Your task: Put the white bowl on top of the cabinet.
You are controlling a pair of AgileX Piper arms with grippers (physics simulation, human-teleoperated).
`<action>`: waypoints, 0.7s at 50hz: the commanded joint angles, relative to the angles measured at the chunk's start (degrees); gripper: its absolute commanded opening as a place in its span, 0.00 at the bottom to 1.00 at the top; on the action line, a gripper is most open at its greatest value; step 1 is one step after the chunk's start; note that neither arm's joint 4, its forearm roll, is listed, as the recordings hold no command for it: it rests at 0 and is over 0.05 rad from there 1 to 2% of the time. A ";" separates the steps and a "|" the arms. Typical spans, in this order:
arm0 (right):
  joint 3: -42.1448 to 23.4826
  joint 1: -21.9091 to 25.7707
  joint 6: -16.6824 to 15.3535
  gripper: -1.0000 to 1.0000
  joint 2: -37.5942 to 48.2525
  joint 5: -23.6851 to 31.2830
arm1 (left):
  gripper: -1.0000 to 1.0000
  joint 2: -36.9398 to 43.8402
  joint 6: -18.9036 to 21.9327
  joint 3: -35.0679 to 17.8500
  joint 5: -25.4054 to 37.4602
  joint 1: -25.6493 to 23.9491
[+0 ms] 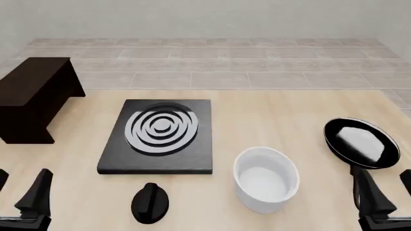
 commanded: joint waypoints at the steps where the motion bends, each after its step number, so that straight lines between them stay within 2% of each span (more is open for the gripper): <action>1: -0.05 -0.39 -0.09 1.00 0.25 -0.13 | 1.00 0.09 -0.60 0.08 0.27 -0.73; 7: -0.07 -0.40 -0.02 1.00 0.24 0.03 | 1.00 0.21 -1.43 -0.77 -0.11 -2.77; 10: -0.02 -0.38 -0.09 1.00 0.22 0.00 | 1.00 3.23 -2.83 -3.95 -0.84 -4.35; 19: -0.07 -0.38 -0.20 1.00 0.08 0.20 | 1.00 10.70 -2.89 -11.53 -2.24 -8.84; 23: -0.04 -0.38 -0.19 1.00 0.21 0.07 | 1.00 15.73 -0.93 -13.58 -4.45 -11.97; 27: -0.07 -0.38 -0.15 1.00 0.25 0.09 | 1.00 18.87 0.02 -14.12 -6.04 -12.68; 29: -0.05 -0.38 -0.22 1.00 0.32 -0.02 | 1.00 22.93 1.02 -15.79 -7.16 -15.02; 31: -0.08 -0.38 -0.19 1.00 0.24 0.10 | 1.00 23.10 0.87 -16.40 -7.16 -15.68; 33: -0.08 -0.38 -0.19 1.00 0.34 0.00 | 1.00 26.68 2.02 -17.95 -8.11 -16.89; 35: -0.04 -0.38 -0.20 1.00 0.49 -0.19 | 1.00 28.78 1.47 -19.08 -8.97 -17.73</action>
